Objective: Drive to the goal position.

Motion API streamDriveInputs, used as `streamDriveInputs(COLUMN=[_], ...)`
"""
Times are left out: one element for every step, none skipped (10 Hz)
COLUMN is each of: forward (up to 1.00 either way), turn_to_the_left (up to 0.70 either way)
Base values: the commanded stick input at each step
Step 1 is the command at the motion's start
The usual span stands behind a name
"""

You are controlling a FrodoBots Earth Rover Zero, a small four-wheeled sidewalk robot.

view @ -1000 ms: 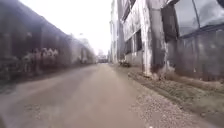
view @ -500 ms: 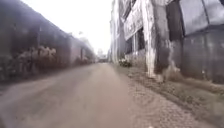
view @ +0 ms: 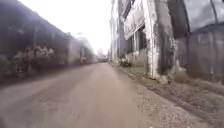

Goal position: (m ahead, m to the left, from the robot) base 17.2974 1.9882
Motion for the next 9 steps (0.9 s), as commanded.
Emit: streamDriveInputs(forward=[0.50, 0.50, 0.50, 0.50, 0.50, 0.50, 0.50, 0.50, 0.50], turn_to_the_left=[0.01, 0.01, 0.01, 0.01, 0.01, 0.01, 0.01, 0.01, 0.01])
